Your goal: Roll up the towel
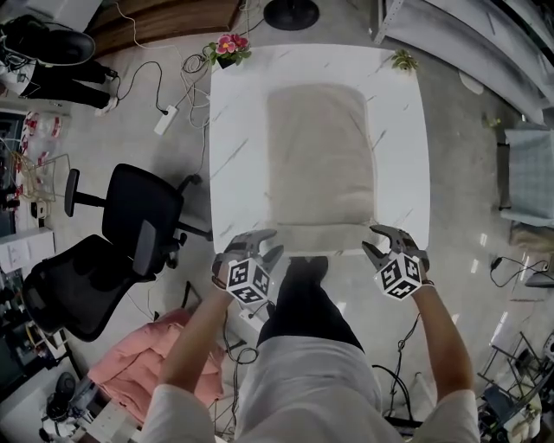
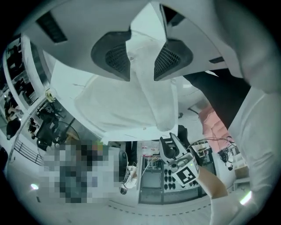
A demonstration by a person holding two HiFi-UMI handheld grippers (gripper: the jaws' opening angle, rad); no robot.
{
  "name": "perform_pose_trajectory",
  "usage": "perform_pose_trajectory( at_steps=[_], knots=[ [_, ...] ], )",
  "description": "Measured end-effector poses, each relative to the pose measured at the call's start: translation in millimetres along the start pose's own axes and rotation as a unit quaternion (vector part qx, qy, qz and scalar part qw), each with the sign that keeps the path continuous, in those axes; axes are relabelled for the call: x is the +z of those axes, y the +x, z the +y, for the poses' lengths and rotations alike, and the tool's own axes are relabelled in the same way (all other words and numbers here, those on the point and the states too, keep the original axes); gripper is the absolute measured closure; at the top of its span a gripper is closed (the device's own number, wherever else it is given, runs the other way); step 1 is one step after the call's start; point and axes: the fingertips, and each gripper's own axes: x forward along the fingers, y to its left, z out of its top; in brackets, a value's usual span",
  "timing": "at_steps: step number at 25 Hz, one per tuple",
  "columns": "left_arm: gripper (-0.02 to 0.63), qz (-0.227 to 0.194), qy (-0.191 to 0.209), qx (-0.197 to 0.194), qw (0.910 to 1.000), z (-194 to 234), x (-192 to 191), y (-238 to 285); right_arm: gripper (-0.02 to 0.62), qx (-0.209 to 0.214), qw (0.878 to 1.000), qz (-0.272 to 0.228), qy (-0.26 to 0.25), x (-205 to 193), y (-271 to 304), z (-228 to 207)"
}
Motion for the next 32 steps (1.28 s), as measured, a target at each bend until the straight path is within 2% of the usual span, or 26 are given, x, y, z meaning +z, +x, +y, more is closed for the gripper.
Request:
perform_pose_trajectory(
  at_steps=[2,4,7,9,11,15,16,21,26,32],
  knots=[
    [0.425,0.012,0.019,-0.014,0.9996,-21,-7,10,0.41,0.008,1.0,0.004,-0.018,-5,2,19],
    [0.412,0.031,0.037,-0.009,0.9988,-32,-18,22,0.397,0.017,0.999,0.024,-0.038,-18,11,36],
    [0.391,0.058,0.055,0.008,0.9967,-35,-34,38,0.388,-0.001,0.995,0.061,-0.081,-43,29,44],
    [0.397,0.063,0.053,0.012,0.9965,-33,-39,45,0.387,-0.013,0.994,0.071,-0.087,-53,40,42],
    [0.435,0.06,0.046,0.011,0.9971,-31,-43,50,0.392,-0.018,0.993,0.077,-0.085,-60,50,40],
    [0.553,0.059,0.047,0.0,0.9971,-35,-44,51,0.526,-0.02,0.994,0.074,-0.078,-64,56,39],
    [0.56,0.061,0.046,-0.006,0.9971,-39,-44,49,0.548,-0.015,0.994,0.073,-0.077,-63,55,43],
    [0.568,0.068,0.03,-0.064,0.9952,-74,-44,26,0.561,0.045,0.994,0.077,-0.067,-66,30,76],
    [0.568,0.076,0.01,-0.142,0.9869,-109,-40,-2,0.561,0.124,0.985,0.094,-0.068,-64,2,109],
    [0.565,0.083,-0.025,-0.182,0.9795,-91,-35,-7,0.56,0.158,0.981,0.107,-0.045,-50,1,87]
  ],
)
